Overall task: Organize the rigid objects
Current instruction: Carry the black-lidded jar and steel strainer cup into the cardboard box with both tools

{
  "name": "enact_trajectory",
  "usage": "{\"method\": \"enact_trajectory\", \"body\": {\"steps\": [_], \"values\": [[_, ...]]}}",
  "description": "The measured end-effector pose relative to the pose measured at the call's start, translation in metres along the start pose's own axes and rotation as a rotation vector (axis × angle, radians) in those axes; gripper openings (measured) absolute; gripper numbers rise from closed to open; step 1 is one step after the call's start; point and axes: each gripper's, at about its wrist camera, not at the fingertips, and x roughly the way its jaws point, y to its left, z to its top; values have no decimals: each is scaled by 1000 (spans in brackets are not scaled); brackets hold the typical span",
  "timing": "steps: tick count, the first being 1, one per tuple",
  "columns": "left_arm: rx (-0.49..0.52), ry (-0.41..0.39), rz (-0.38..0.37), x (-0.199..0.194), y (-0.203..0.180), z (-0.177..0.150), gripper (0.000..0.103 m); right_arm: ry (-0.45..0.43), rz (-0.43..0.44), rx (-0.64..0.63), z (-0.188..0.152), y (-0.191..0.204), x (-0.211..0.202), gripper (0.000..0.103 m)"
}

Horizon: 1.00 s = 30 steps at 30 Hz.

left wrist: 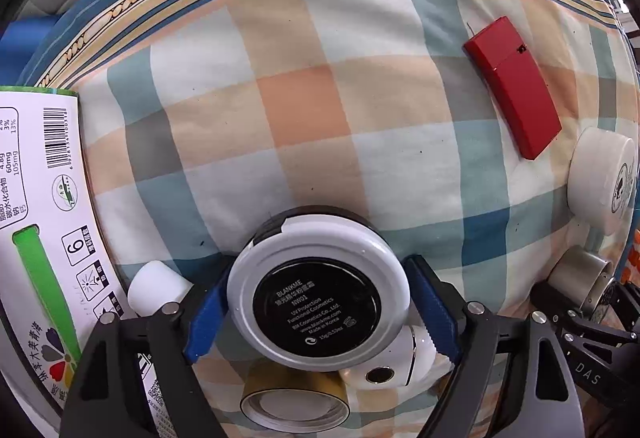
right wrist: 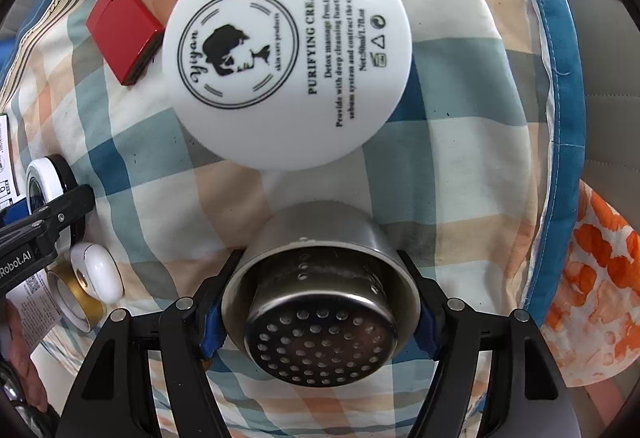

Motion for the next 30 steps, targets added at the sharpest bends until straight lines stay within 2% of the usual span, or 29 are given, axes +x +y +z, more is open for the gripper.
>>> {"method": "enact_trajectory", "body": {"steps": [1, 2, 7, 10, 16, 24, 30], "values": [[-4, -7, 2, 2, -8, 2, 81, -4, -8, 0, 1, 1, -1, 74], [-7, -20, 6, 0, -7, 1, 73, -5, -10, 2, -1, 5, 1, 74], [0, -76, 20, -25, -14, -7, 73, -16, -4, -10, -9, 5, -4, 73], [9, -105, 20, -40, -16, -17, 73, -35, 14, -18, -30, 7, -15, 73], [1, -180, -2, -79, -9, -51, 73, -87, 31, -69, -48, 9, -48, 73], [-31, -298, -66, -156, 24, -97, 73, -189, 90, -157, -77, 56, -122, 73], [-64, -370, -74, -194, 76, -106, 73, -272, 112, -229, -107, 128, -172, 73]]}}
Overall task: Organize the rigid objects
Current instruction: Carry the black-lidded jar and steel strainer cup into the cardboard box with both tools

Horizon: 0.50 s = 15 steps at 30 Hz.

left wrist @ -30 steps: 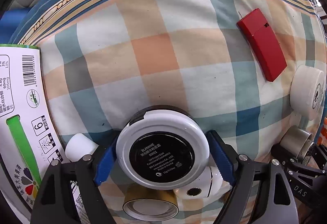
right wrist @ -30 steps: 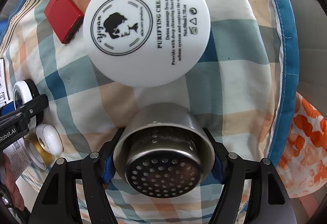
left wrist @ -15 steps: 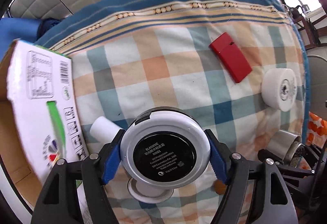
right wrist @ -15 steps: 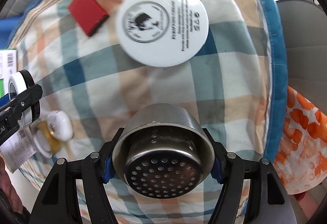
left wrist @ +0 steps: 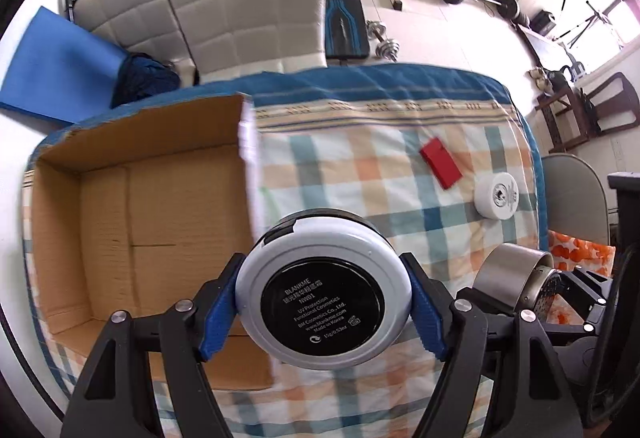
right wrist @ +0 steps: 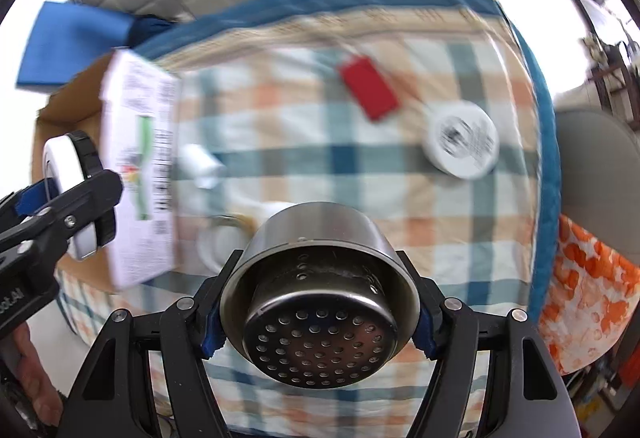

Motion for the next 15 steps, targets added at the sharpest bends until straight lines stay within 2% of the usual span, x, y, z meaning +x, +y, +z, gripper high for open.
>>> {"method": "enact_trajectory", "body": {"steps": [7, 15], "values": [[-32, -34, 53, -27, 86, 4, 73, -57, -17, -40, 14, 124, 3, 73], [-90, -22, 38, -23, 179, 17, 73, -24, 1, -75, 38, 230, 37, 73]]}}
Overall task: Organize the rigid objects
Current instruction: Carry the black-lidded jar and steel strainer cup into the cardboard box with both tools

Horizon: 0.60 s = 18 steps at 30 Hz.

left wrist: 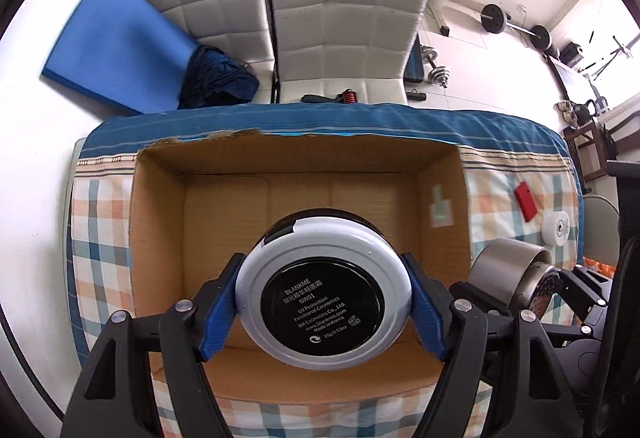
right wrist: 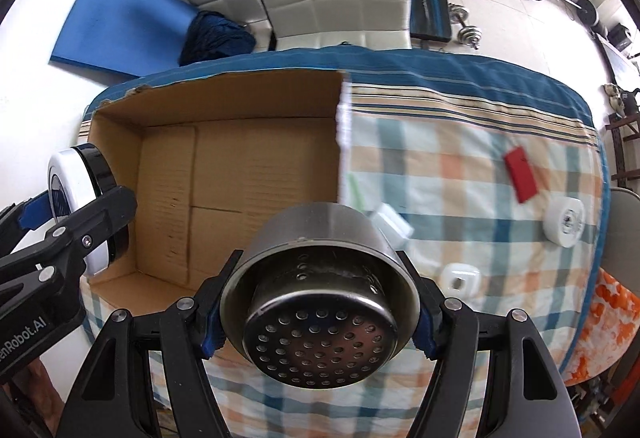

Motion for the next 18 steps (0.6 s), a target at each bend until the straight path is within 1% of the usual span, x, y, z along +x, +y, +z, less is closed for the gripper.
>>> {"method": "enact_trajectory", "body": {"steps": [3, 5, 8, 10, 12, 14, 15, 17, 18], "values": [[-39, 29, -26, 18, 30, 8, 73, 19, -1, -5, 14, 24, 19, 73], [-70, 58, -61, 34, 48, 13, 73, 37, -5, 3, 22, 32, 36, 73], [-118, 121, -125, 68, 68, 21, 73, 70, 11, 30, 36, 37, 65, 73], [-148, 162, -168, 90, 78, 25, 73, 88, 20, 46, 44, 38, 84, 73], [-179, 190, -198, 109, 85, 29, 73, 101, 0, 53, 50, 37, 102, 73], [-194, 210, -216, 127, 88, 32, 73, 103, -58, 31, 56, 43, 115, 73], [-199, 218, -223, 133, 88, 34, 73, 93, -70, 16, 60, 46, 119, 73], [-219, 237, -247, 145, 88, 36, 73, 118, -44, 12, 66, 50, 131, 73], [-228, 245, -253, 150, 89, 37, 73, 135, -46, 22, 69, 51, 137, 73]]}}
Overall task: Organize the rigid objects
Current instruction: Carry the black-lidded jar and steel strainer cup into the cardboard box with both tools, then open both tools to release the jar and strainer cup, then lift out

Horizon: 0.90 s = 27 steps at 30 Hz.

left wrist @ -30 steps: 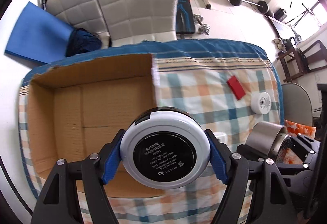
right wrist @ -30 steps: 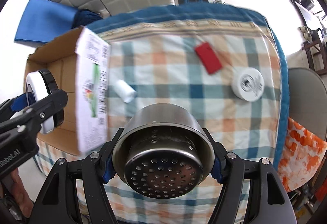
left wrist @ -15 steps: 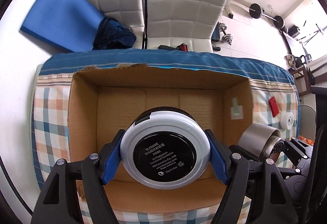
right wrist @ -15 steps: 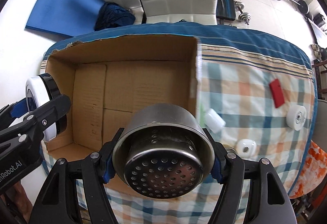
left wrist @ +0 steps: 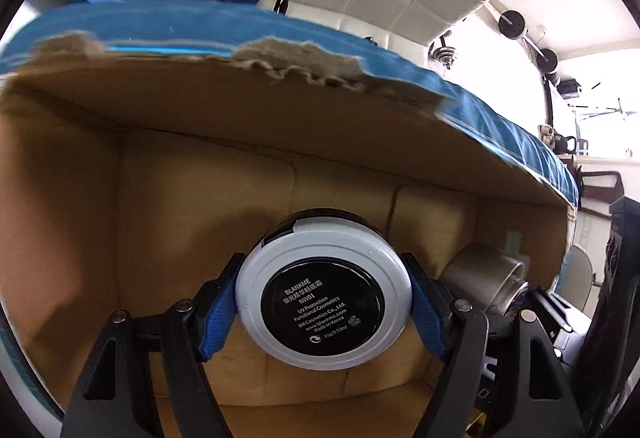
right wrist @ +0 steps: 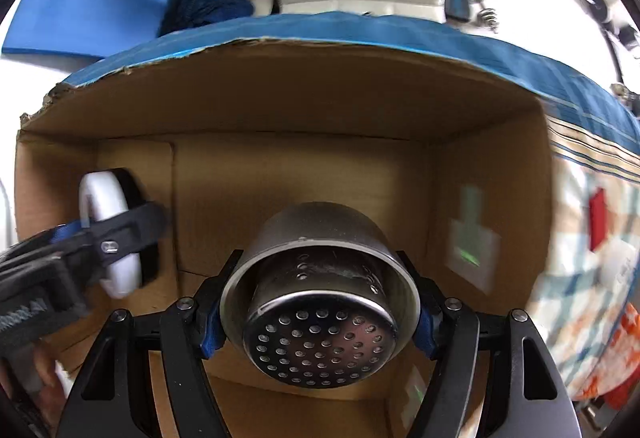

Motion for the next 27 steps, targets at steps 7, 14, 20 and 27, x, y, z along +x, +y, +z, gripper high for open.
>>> {"method": "enact_trajectory", "body": {"steps": [7, 14, 20, 27], "values": [[15, 31, -8, 18, -7, 11, 74, 17, -31, 16, 18, 3, 20, 74], [-15, 65, 6, 19, -9, 14, 77, 38, -29, 18, 26, -1, 30, 75], [14, 39, 8, -2, -15, 9, 95, 41, -6, 14, 28, -4, 17, 79], [57, -6, 76, -33, -21, -16, 101, 27, 11, -3, 7, 2, -7, 88]]}}
